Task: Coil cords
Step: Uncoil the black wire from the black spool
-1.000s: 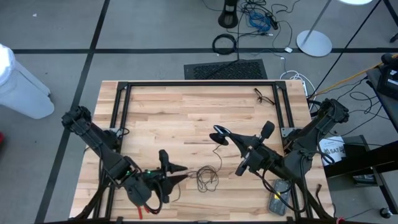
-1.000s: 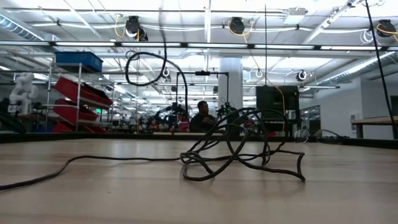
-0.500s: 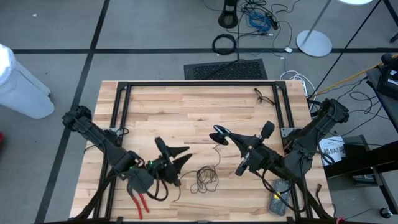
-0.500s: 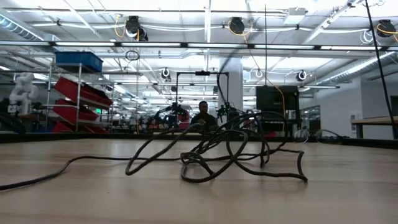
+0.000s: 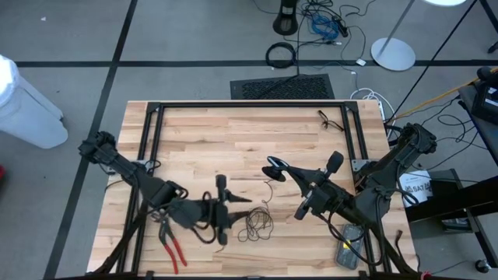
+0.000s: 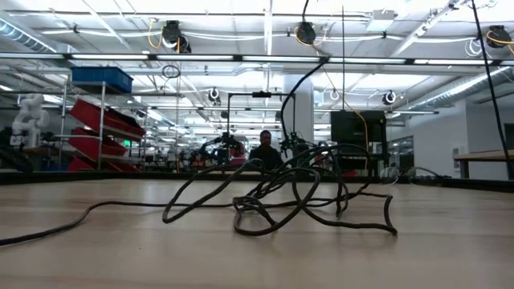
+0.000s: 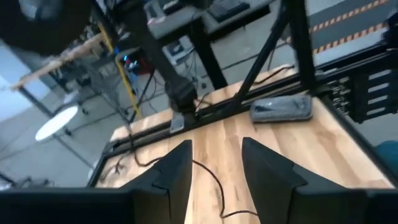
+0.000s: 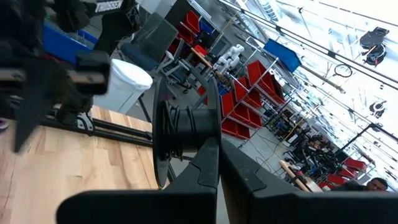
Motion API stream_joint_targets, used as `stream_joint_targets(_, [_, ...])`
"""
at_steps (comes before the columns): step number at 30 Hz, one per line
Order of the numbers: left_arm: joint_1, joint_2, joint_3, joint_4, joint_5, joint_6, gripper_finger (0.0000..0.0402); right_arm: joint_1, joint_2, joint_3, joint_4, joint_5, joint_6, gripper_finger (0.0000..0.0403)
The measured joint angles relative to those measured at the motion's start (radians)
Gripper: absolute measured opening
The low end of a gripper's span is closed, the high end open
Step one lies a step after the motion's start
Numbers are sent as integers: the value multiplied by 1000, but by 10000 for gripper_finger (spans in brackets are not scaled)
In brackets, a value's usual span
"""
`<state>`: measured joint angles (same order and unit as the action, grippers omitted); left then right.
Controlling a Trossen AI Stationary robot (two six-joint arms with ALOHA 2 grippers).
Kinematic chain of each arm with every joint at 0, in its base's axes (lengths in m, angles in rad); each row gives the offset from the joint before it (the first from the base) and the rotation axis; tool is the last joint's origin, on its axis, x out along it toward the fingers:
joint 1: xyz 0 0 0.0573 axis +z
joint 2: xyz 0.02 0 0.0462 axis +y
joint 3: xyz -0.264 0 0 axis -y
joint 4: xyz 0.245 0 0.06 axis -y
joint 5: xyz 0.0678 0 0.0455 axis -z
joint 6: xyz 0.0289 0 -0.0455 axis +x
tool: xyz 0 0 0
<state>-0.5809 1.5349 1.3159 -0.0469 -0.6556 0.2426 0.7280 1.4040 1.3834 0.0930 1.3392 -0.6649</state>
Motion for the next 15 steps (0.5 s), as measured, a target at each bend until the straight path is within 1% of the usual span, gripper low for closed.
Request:
stream_joint_targets(6, [8,0,0,-26,9,-72,179,0,0,0,-8,0,10,0])
stream_joint_targets(8, [2,0,0,-25,35,-78,191,0,0,0,-8,0,10,0])
stream_joint_targets(11, [-4,0,0,0,72,-81,214,0,0,0,-8,0,10,0])
stream_joint_targets(15, [2,0,0,41,72,-81,252,0,0,0,-8,0,9,0])
